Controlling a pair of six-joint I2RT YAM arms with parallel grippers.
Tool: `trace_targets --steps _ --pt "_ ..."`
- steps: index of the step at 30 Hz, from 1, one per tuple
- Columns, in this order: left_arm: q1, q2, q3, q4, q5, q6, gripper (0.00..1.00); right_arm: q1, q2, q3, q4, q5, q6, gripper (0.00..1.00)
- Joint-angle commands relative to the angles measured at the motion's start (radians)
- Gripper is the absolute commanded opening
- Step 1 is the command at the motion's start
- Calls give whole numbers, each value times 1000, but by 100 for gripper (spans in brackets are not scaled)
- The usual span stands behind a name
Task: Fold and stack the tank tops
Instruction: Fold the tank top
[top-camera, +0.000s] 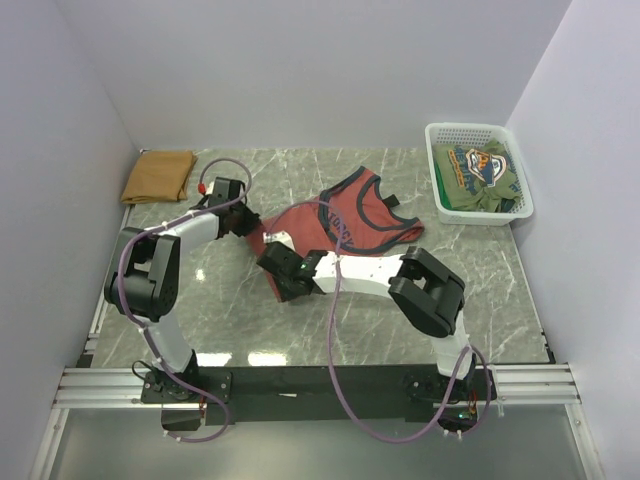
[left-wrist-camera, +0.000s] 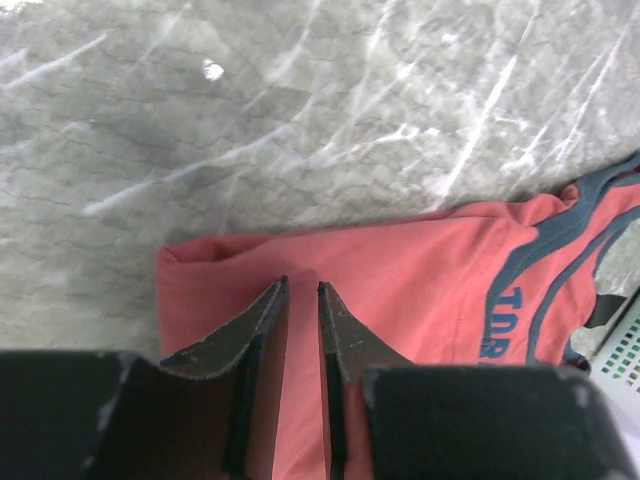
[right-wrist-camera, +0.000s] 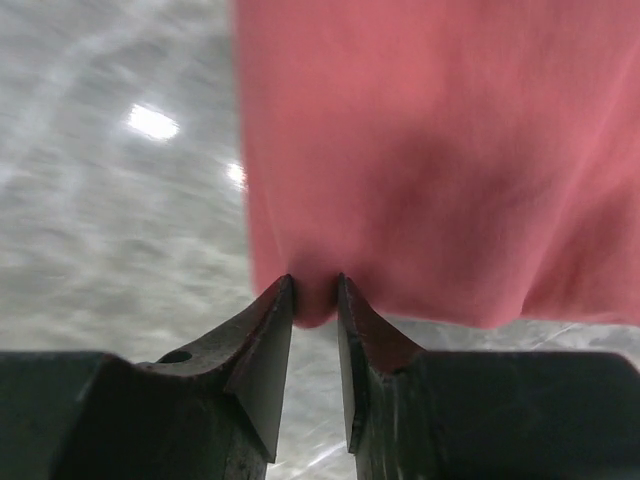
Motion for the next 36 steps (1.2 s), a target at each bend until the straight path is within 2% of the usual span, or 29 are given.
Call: trace_targets --steps 1,9,12,16,20,23,24,31,36 --pt "19 -4 -19 46 30 30 24 1 11 -41 23 -13 20 31" --pt "48 -44 -35 48 46 43 27 82 51 -8 24 -73 12 36" --pt "73 -88 -52 48 48 48 36 87 47 11 38 -117 12 43" --pt "113 -151 -83 37 65 53 50 88 13 23 15 -94 17 52" --pt "139 -242 -135 31 70 66 59 88 -135 -15 17 -57 37 56" --pt "140 -286 -190 45 92 60 58 88 -167 -4 -15 19 52 54" --pt "142 -291 -204 49 97 57 57 91 -160 12 -56 42 54 50" --pt "142 -305 -342 172 181 31 43 116 -42 138 -110 98 28 45" --pt "140 -256 -388 264 257 45 45 134 53 209 -147 141 17 45"
